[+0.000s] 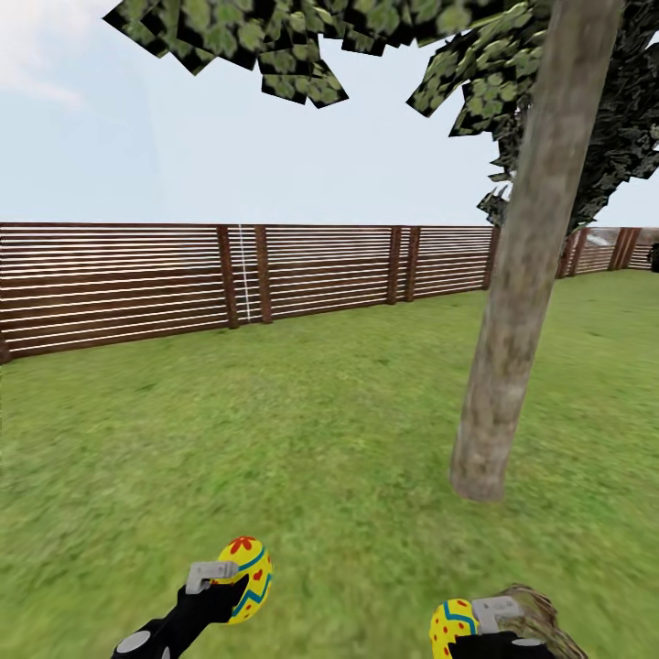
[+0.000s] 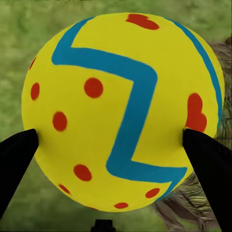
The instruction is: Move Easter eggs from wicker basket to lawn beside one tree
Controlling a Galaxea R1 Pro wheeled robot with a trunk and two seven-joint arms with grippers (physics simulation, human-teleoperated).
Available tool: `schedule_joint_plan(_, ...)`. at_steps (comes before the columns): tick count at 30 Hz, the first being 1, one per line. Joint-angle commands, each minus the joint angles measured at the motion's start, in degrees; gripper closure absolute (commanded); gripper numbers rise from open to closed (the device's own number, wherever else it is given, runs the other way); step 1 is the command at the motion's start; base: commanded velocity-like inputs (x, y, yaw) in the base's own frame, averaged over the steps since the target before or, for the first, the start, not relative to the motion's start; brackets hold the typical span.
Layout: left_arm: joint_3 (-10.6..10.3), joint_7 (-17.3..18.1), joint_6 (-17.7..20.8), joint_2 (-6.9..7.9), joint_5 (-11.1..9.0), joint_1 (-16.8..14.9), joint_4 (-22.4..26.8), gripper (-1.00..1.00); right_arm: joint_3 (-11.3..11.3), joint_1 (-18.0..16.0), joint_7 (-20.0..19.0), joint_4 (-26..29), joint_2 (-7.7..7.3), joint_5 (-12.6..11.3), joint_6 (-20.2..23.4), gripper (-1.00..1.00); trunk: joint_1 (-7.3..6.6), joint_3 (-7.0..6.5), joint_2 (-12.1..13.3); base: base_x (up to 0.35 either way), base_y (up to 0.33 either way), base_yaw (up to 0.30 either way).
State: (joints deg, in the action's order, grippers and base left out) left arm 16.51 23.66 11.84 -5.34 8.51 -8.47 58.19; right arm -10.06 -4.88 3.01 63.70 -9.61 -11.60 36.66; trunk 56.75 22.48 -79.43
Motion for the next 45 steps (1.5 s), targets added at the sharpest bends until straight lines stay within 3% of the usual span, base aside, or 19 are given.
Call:
schedule_joint_plan(1, 0.28, 0.51, 0.2, -0.06, 0.54, -0.05, 0.08, 1.0, -0.14, -0.04, 0.33, 0.09, -0.06, -0.44, 0.25, 1.0, 0.0, 0.07, -0.04, 0.0, 0.331, 0.0)
schedule_joint_plan(13, 0.98, 0.53, -0.42, 0.24, 0.31, -0.05, 0.17, 1.0, -0.15, -0.04, 0.36, -0.25, 0.73, -0.44, 0.23, 1.0, 0.0, 0.07, -0.04, 0.043, 0.332, -0.013)
schedule_joint_plan(45, 0.9, 0.6, -0.15, 0.24, 0.39, -0.05, 0.08, 1.0, -0.22, -0.04, 0.33, -1.47, 0.82, -0.37, 0.17, 1.0, 0.0, -0.58, -0.04, 0.054, 0.334, -0.296)
